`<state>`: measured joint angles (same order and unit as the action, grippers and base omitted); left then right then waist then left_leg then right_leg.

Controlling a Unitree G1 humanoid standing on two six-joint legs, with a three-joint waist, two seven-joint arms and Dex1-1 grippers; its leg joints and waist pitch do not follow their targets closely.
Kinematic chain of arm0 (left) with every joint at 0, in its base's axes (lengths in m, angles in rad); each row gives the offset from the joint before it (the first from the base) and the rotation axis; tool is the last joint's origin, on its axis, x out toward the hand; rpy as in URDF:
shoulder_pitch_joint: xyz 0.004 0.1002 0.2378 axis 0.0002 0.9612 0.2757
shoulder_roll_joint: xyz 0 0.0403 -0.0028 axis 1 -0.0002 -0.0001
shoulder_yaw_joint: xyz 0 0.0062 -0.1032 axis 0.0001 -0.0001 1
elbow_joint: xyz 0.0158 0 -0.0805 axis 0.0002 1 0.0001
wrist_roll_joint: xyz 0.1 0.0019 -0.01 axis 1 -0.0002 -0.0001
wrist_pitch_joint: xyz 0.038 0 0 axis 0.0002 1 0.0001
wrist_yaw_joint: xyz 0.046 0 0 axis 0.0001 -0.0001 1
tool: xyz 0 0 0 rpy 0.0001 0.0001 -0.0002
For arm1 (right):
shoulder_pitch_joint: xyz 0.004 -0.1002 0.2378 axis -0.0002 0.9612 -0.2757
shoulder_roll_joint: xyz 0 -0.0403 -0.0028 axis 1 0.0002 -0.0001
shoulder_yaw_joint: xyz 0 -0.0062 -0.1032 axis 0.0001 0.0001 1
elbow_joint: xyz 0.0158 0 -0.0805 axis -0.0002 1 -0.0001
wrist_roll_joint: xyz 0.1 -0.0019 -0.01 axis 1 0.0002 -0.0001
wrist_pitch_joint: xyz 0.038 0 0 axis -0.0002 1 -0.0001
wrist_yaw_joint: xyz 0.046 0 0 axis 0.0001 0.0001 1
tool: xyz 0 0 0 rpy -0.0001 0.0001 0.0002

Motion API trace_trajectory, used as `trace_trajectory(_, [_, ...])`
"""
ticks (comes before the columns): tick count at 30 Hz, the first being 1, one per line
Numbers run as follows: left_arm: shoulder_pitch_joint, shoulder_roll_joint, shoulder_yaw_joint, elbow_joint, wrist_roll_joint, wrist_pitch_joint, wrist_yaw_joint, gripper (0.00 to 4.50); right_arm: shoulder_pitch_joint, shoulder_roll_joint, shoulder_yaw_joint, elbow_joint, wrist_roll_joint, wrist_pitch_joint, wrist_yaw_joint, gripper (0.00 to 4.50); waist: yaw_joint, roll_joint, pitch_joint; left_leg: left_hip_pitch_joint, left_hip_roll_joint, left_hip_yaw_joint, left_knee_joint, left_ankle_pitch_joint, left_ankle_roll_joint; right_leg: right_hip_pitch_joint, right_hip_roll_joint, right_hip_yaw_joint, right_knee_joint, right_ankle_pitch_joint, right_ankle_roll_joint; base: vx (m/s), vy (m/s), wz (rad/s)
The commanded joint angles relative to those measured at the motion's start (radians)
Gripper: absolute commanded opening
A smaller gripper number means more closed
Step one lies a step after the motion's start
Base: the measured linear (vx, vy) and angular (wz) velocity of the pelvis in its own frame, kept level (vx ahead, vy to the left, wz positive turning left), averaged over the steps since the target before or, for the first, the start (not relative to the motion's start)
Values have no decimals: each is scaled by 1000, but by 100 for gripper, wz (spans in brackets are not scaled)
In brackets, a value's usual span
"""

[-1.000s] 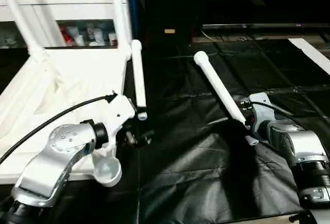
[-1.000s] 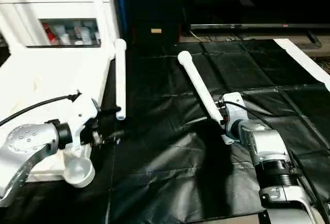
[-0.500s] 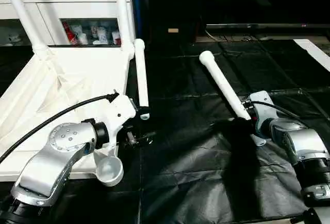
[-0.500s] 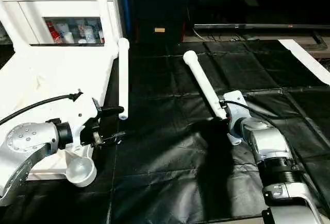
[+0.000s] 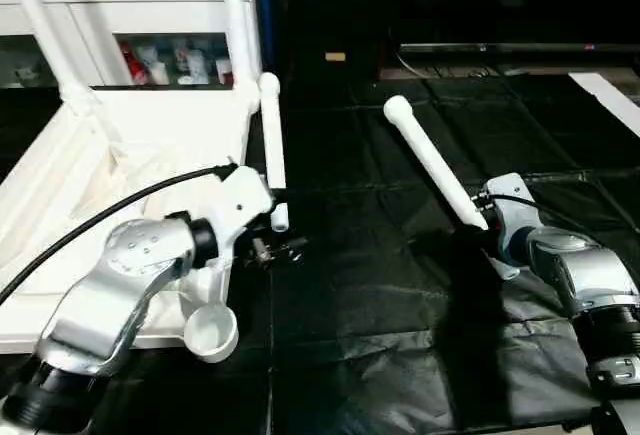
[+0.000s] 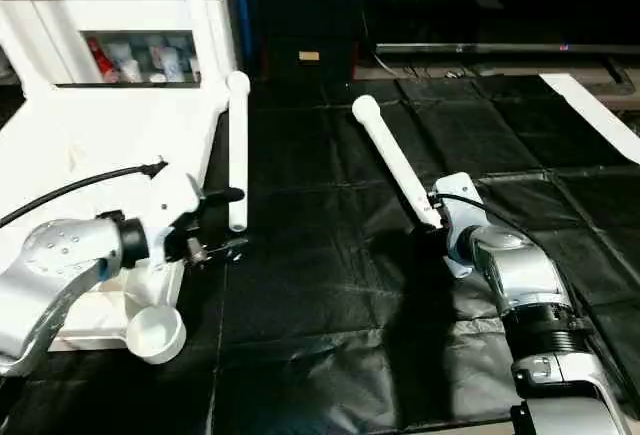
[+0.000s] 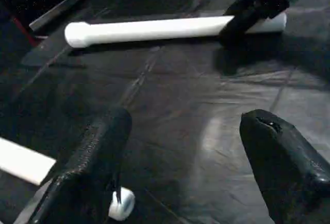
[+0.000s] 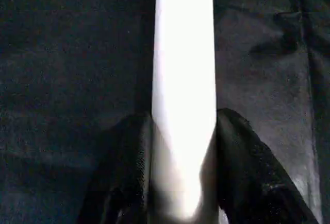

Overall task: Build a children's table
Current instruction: Pick table leg

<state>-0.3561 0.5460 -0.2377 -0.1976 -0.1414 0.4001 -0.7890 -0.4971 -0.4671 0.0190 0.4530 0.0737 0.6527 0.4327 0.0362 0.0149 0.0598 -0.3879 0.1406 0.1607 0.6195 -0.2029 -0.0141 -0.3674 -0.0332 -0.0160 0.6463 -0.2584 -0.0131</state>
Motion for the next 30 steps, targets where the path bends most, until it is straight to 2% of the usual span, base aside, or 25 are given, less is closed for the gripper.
trace_trajectory(1, [-40, -7, -37, 53, 69, -77, 14, 382, -3, -1, -19, -74, 28, -30, 31, 136, 5, 0, -69, 17, 78, -26, -63, 8, 47, 47, -99, 47, -63, 231, -266, 0, 0, 0])
trace_trajectory(4, [-104, -39, -71, 131, 129, -185, 40, 382, -10, 14, -30, -157, 76, -19, 70, 136, 7, 2, -67, 19, 85, -29, -68, -29, 46, 49, -104, 46, -65, 195, -260, 0, 0, 0])
trace_trajectory(5, [-148, -74, -71, 179, 159, -268, 88, 382, -20, 30, -43, -193, 109, -2, 83, 136, 7, 2, -69, 20, 86, -30, -67, -33, 42, 50, -105, 46, -63, 200, -264, 0, 0, 0])
trace_trajectory(7, [-197, -120, -61, 233, 177, -336, 146, 382, -31, 44, -47, -228, 135, 11, 97, 136, 8, 1, -71, 21, 87, -31, -66, -28, 44, 52, -106, 45, -62, 224, -273, 0, 0, 0])
trace_trajectory(9, [-252, -120, -113, 294, 233, -440, 136, 382, -43, 51, -31, -279, 148, 24, 114, 136, 13, -2, -71, 18, 85, -32, -65, -19, 54, 54, -109, 47, -64, 230, -269, 0, 0, 0])
trace_trajectory(11, [-292, -116, -152, 355, 280, -531, 124, 382, -49, 60, -24, -327, 167, 45, 136, 136, 14, -2, -72, 20, 87, -31, -65, -15, 49, 53, -110, 47, -59, 231, -258, 0, 0, 0])
trace_trajectory(13, [-301, -116, -159, 370, 290, -556, 124, 410, -50, 64, -24, -343, 175, 52, 142, 136, 14, 3, -73, 20, 88, -32, -65, -13, 43, 53, -110, 47, -57, 238, -251, 0, 0, 0])
trace_trajectory(16, [-378, -123, -192, 469, 395, -728, 191, 428, -45, 59, 0, -426, 207, 90, 180, 136, 18, 4, -76, 23, 88, -32, -64, -7, 33, 53, -108, 47, -55, 260, -247, 0, 0, 0])
trace_trajectory(18, [-400, -125, -206, 494, 419, -760, 196, 448, -42, 48, 20, -450, 202, 95, 189, 136, 23, 3, -76, 24, 91, -34, -66, -15, 28, 52, -111, 46, -55, 258, -244, 0, 0, 0])
trace_trajectory(19, [-408, -125, -213, 505, 427, -767, 196, 450, -41, 45, 26, -458, 200, 97, 190, 136, 26, 0, -74, 25, 93, -34, -67, -18, 22, 51, -114, 46, -54, 256, -246, 0, 0, 0])
trace_trajectory(20, [-427, -117, -235, 541, 472, -800, 222, 450, -40, 47, 29, -482, 215, 112, 199, 136, 29, 1, -75, 26, 93, -33, -66, -18, 16, 50, -115, 46, -53, 254, -249, 0, 0, 0])
trace_trajectory(23, [-461, -114, -254, 608, 529, -857, 275, 450, -40, 47, 41, -528, 235, 136, 221, 136, 30, 0, -74, 23, 90, -33, -66, -20, 9, 52, -114, 48, -53, 257, -242, 0, 0, 0])
trace_trajectory(25, [-478, -117, -262, 631, 550, -898, 288, 450, -41, 43, 51, -545, 241, 146, 232, 136, 30, -4, -75, 24, 90, -34, -67, -23, 7, 53, -114, 48, -54, 251, -236, 0, 0, 0])
trace_trajectory(28, [-501, -121, -286, 678, 588, -960, 289, 450, -42, 42, 59, -557, 240, 159, 238, 136, 33, -4, -75, 24, 91, -34, -67, -18, 2, 51, -116, 47, -53, 247, -239, 0, 0, 0])
trace_trajectory(30, [-514, -127, -299, 718, 609, -980, 296, 450, -46, 45, 65, -562, 242, 165, 237, 136, 34, 1, -74, 24, 90, -34, -67, -19, -2, 49, -116, 48, -53, 236, -241, 0, 0, 0])
